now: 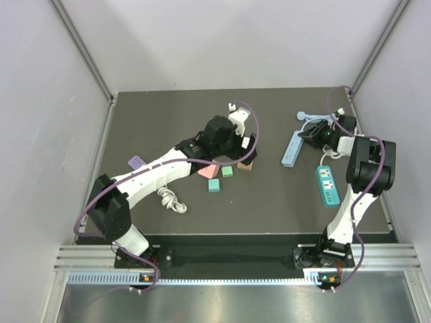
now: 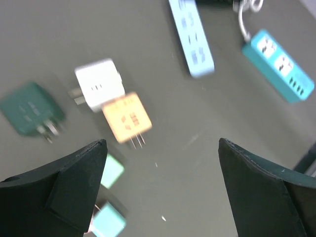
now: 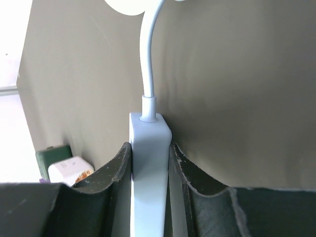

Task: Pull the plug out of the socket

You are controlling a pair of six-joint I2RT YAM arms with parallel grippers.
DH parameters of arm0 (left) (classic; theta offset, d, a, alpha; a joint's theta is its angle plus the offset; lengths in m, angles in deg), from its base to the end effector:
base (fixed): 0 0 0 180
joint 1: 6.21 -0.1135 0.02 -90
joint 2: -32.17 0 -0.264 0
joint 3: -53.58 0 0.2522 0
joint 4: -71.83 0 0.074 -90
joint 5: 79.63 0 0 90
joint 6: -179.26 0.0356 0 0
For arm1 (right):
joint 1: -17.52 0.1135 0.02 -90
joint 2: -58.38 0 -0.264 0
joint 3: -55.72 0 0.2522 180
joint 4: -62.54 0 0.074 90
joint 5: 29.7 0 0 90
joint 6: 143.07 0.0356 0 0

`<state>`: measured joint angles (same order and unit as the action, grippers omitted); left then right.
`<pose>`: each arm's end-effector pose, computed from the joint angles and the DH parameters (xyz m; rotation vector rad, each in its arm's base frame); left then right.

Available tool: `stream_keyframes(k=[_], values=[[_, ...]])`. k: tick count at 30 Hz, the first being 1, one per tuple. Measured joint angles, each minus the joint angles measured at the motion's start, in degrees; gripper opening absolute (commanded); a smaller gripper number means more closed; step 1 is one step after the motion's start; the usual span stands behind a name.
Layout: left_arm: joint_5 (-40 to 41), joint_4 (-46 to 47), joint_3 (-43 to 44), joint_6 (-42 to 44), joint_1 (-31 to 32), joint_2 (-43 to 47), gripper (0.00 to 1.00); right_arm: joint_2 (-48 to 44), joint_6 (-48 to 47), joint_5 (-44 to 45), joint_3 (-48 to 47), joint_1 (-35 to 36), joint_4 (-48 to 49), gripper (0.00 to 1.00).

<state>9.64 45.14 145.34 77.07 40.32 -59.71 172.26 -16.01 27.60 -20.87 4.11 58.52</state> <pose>0.2602 -0.2751 0.3274 0.6285 2.0062 -0.6457 0.3990 -0.0754 0.1335 0.6987 2.1928 0.8666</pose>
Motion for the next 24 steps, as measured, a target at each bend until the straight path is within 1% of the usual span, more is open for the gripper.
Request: stream_keyframes(k=[5,9,13,19,21,22,24], values=[[-2.6,1.0,-8.9,-2.8,-0.3,1.9,0.99,2.8,-0.2,1.8,-5.9,-0.4,-3.6,0.0],[-4.0,1.9,-13.6,-4.5,-0.6,3.4,0.98,6.9,-1.0,4.2,-14.2,-0.8,-7.9,0.0],[-5.2,3.1,-16.7,-6.3,-0.8,6.0,0.99,10.4,-1.1,6.3,-20.7,-1.1,-10.6,0.0],[-6.5,5.3,-19.2,-8.1,-1.0,7.9,0.99,14.9,-1.6,9.4,-29.6,-1.3,-14.3,0.0],[-6.9,5.4,-19.8,-8.5,-1.0,8.1,0.98,16.7,-2.0,10.2,-32.9,-1.4,-15.5,0.02],[-7.0,5.5,-20.0,-8.6,-1.0,8.1,0.99,17.1,-2.1,10.5,-33.7,-1.4,-15.8,0.07],[-7.1,5.6,-20.3,-8.8,-1.0,8.2,0.99,17.1,-2.2,10.9,-33.9,-1.4,-16.3,0.1]])
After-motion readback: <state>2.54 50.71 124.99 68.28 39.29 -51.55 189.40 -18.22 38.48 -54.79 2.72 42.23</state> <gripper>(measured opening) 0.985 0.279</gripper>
